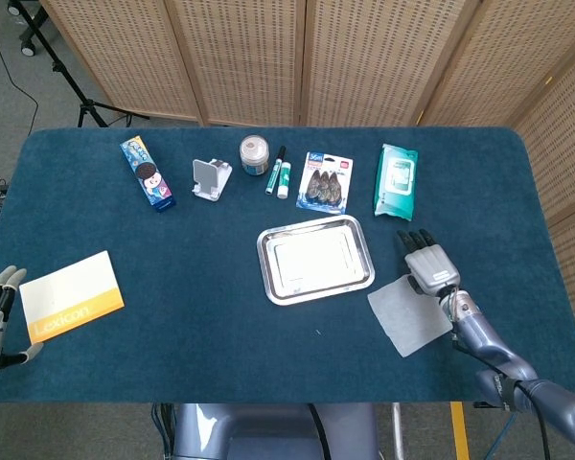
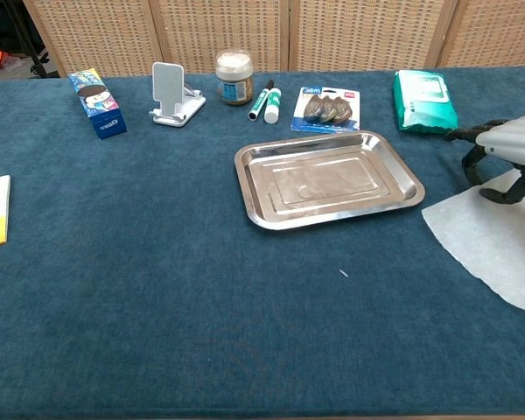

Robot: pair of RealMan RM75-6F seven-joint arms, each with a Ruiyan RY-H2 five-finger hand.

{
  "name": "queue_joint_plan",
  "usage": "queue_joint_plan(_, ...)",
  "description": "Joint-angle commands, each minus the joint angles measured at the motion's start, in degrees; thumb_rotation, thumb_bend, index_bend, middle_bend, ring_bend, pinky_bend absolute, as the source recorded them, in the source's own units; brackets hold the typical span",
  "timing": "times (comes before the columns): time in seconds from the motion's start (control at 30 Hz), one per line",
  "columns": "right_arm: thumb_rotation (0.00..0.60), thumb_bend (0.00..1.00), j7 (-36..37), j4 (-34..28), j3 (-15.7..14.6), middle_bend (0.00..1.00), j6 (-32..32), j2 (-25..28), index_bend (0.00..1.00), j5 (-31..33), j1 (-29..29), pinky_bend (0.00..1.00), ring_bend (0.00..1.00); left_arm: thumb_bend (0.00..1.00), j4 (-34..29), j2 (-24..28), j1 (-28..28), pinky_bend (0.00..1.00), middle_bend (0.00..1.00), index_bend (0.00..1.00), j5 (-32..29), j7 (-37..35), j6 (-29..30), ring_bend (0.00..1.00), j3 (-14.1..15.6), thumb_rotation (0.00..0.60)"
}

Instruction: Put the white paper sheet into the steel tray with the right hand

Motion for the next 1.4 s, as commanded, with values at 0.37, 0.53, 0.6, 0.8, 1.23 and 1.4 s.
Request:
queue_joint_plan(0.37, 0.6, 0.58, -0.7, -17.8, 3.4, 0.0, 8.1, 9.6, 0.65, 0.1, -1.7, 0.0, 0.0, 0.0, -0.2, 0.8, 0.4, 0.0, 0.0, 0.0, 1.7, -1.9, 0.6, 0.0, 0.6, 0.6)
queue_joint_plan(0.53, 0.6, 0.59, -4.9, -25.0, 5.4, 0.0, 8.9, 11.3, 0.65, 2.5, -0.9, 0.0, 0.0, 0.0, -0.4, 1.3, 0.8, 0.0, 0.0, 0.0, 3.0, -2.9, 1.2, 0.0, 1.1, 0.6)
queue_joint_plan(0.6, 0.6, 0.6, -7.5, -27.3, 6.6, 0.0, 8.6, 11.1, 0.65, 5.0, -0.1, 0.0, 0.0, 0.0, -0.5, 1.5, 0.9, 0.0, 0.0, 0.0, 3.6, -3.4, 1.4, 0.0, 1.3, 0.6)
queue_joint_plan(0.8, 0.6, 0.6, -17.6, -32.8, 9.9, 0.0, 8.3, 7.6, 0.65, 13.0, 4.3, 0.0, 0.0, 0.0, -0.5, 2.0, 1.0, 0.0, 0.0, 0.0, 5.0, -4.6, 1.1, 0.0, 2.0, 0.6)
queue_joint_plan(1.23, 0.6, 0.6, -39.5, -25.8, 15.1, 0.0, 10.6, -5.6, 0.66, 36.3, 17.7, 0.0, 0.0, 0.0, 0.0, 2.9, 0.7, 0.0, 0.0, 0.0, 4.4, -7.7, 0.0, 0.0, 2.0, 0.6)
queue_joint_plan(1.4, 0.6, 0.6, -43.0, -18.8, 16.2, 0.0, 11.3, -10.3, 0.66, 42.1, 21.9, 0.0, 0.0, 0.0, 0.4, 3.6, 0.3, 0.0, 0.0, 0.0, 3.2, -9.4, -0.6, 0.0, 1.4, 0.6)
